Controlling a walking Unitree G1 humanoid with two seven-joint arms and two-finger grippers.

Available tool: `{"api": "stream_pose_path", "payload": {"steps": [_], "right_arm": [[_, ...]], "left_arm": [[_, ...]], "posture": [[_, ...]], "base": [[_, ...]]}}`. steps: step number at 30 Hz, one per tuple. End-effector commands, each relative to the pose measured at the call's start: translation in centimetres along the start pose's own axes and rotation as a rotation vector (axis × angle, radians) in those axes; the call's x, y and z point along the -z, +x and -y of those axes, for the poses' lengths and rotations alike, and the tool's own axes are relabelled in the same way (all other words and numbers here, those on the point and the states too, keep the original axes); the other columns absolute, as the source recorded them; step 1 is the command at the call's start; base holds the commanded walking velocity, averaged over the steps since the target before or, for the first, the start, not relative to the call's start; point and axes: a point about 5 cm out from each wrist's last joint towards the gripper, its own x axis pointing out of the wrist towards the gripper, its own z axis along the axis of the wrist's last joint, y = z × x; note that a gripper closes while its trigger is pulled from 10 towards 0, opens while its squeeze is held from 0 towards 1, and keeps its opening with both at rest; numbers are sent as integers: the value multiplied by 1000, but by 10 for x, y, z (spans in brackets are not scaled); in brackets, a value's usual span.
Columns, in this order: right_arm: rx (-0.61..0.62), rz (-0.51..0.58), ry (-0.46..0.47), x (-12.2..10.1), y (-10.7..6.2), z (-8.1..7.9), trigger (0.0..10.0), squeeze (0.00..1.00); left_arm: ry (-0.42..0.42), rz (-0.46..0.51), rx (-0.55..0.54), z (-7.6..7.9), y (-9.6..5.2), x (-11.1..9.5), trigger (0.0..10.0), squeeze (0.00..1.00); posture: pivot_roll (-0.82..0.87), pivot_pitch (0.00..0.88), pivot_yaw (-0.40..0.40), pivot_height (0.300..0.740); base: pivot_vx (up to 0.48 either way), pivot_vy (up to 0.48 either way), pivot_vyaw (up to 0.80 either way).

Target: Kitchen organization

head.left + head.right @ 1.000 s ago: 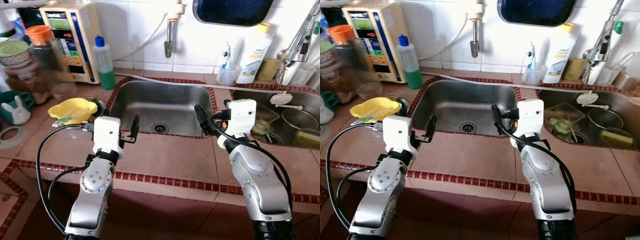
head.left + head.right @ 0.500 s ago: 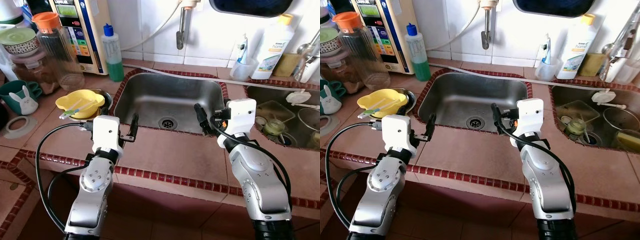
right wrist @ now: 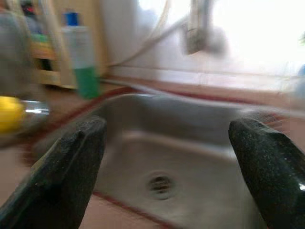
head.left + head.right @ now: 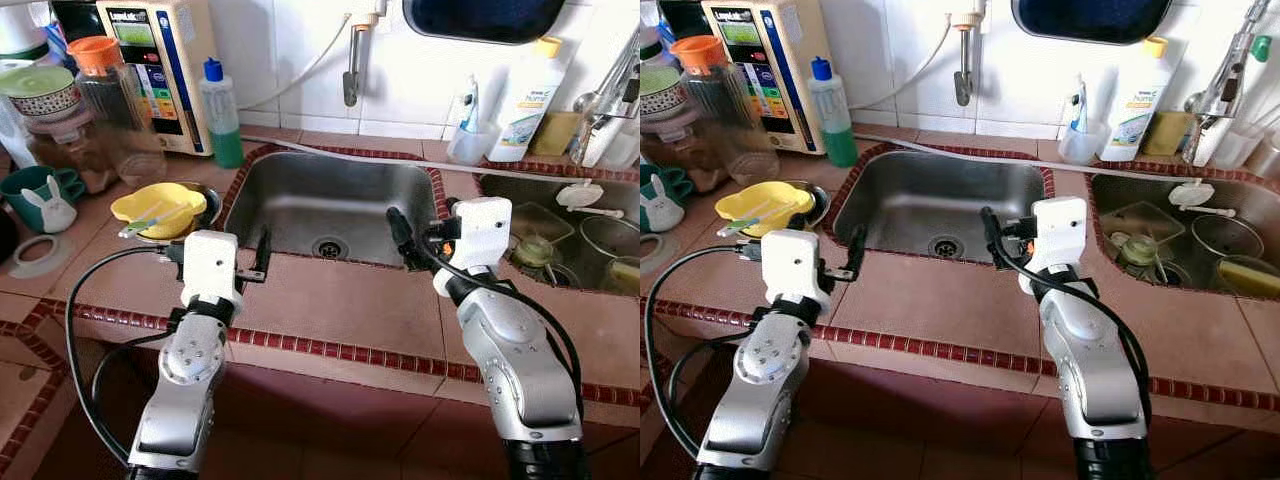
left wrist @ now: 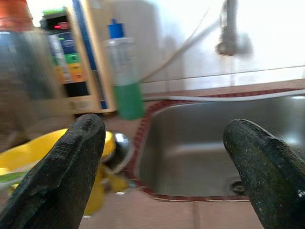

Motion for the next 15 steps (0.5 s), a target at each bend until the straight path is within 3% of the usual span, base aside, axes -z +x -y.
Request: {"api": "stream_pose_path", "payload": {"steps": [1, 4, 10, 15], "right_arm": [[-120, 36, 46, -14, 1, -16, 10000, 0], [-199, 24, 60, -15, 0, -27, 10000, 0], [-268, -8, 26, -9, -6, -36, 10000, 0], [-258, -12, 8, -9, -7, -35, 10000, 0]], "left_arm": [[40, -1, -69, -12, 4, 0, 10000, 0], [89, -21, -135, -23, 5, 2, 10000, 0], [84, -52, -269, -44, 3, 7, 10000, 0], [60, -12, -207, -32, 7, 0, 10000, 0]], "posture": [[-27, 53, 22, 740], [-27, 55, 20, 740], [-18, 61, 13, 740], [-19, 61, 11, 740]], "base": [[0, 0, 0], [0, 0, 0], [0, 0, 0], [0, 0, 0]]}}
